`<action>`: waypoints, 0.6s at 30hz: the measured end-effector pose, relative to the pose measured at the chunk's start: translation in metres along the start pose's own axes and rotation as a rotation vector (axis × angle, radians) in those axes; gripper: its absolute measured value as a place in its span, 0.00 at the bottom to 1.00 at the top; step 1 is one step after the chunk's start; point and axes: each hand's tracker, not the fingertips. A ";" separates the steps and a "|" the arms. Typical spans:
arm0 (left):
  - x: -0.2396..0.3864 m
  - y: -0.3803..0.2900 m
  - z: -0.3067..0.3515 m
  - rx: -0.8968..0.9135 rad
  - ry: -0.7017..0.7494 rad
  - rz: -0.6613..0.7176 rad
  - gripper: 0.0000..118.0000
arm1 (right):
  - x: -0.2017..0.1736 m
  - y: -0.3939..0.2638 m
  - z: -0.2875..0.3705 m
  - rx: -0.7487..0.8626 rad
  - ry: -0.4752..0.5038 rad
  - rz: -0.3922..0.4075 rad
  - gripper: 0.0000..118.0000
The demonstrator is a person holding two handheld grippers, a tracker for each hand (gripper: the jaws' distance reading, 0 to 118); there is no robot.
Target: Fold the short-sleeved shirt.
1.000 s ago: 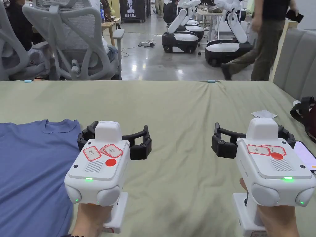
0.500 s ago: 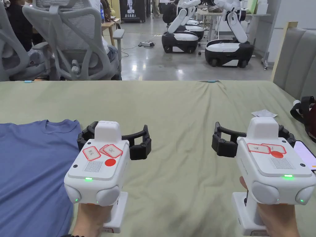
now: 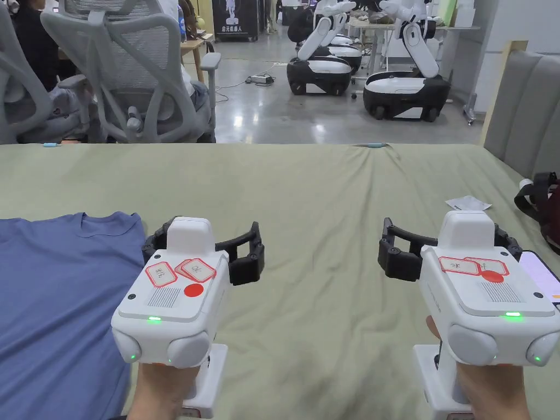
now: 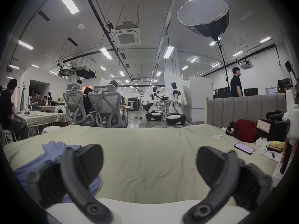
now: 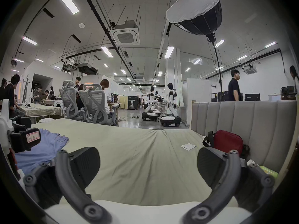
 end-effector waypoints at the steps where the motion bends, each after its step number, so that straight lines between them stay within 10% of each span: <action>1: 0.000 0.000 0.000 0.008 0.000 0.001 0.45 | -0.001 0.000 0.001 0.001 -0.001 0.002 0.71; 2: 0.001 0.001 0.000 0.011 0.002 -0.003 0.05 | -0.002 0.000 0.000 -0.002 -0.010 0.018 0.33; 3: 0.002 0.000 -0.001 0.012 0.010 -0.020 0.00 | -0.004 0.000 -0.001 -0.016 -0.034 0.041 0.04; 12: 0.000 0.013 0.010 0.006 0.047 -0.028 0.00 | -0.011 0.001 -0.009 -0.023 -0.022 0.022 0.00; 18: -0.097 0.030 0.052 0.039 0.257 -0.010 0.00 | -0.092 0.017 -0.029 0.018 0.161 0.021 0.00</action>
